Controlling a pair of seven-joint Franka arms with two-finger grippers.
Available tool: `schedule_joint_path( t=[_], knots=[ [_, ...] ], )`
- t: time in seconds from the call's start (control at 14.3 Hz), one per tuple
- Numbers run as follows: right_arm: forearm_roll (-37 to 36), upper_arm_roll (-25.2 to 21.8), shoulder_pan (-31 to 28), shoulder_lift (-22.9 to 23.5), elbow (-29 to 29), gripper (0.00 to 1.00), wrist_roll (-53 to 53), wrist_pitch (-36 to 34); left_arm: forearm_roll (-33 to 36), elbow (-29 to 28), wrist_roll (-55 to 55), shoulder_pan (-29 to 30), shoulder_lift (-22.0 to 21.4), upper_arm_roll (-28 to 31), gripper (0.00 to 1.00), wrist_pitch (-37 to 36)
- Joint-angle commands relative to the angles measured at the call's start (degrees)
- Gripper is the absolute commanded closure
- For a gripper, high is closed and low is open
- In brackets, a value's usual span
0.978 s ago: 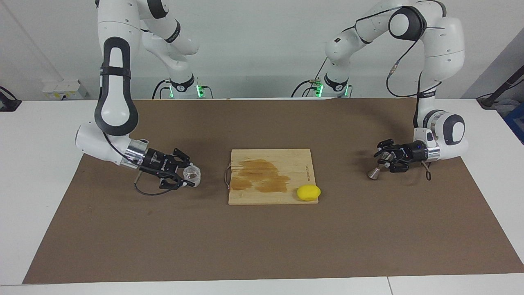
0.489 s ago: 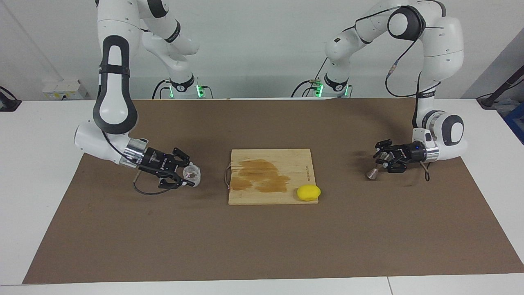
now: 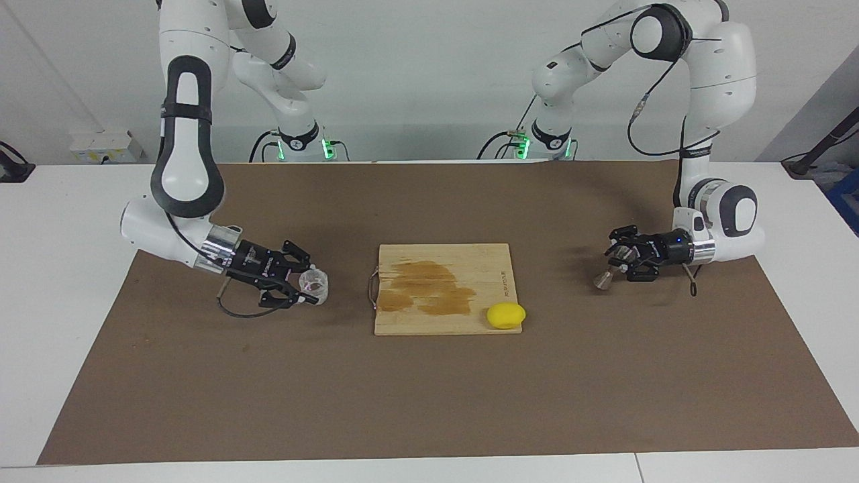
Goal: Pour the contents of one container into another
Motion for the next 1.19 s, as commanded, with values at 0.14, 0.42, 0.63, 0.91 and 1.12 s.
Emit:
schedule_joint_path(
  t=[0.14,0.42,0.63,0.91,1.12],
  knots=[
    [1.27,0.33,-1.58,-2.81,-0.98,1.0,1.26,-2.46,-3.51,-6.04,-3.55,-4.26,-7.7,0.84,0.86,3.47],
    [1.62,0.33,-2.63,-3.87,-1.68,1.0,1.26,-4.56,-6.93,-9.99,-5.66,-7.78,-12.44,0.75,0.86,7.5],
    [1.71,0.33,-3.51,-4.57,-1.86,1.0,1.26,-5.71,-10.97,-12.11,-8.04,-12.17,-15.35,0.75,0.87,10.75],
    [3.19,0.42,-3.34,-4.83,-2.21,1.0,1.18,-6.59,-16.33,-14.39,-9.35,-18.76,-18.16,0.75,0.87,17.16],
    [3.2,0.42,-3.43,-5.01,-2.47,1.0,1.18,-6.94,-22.3,-15.63,-9.53,-24.99,-19.4,0.75,0.86,22.96]
  ],
)
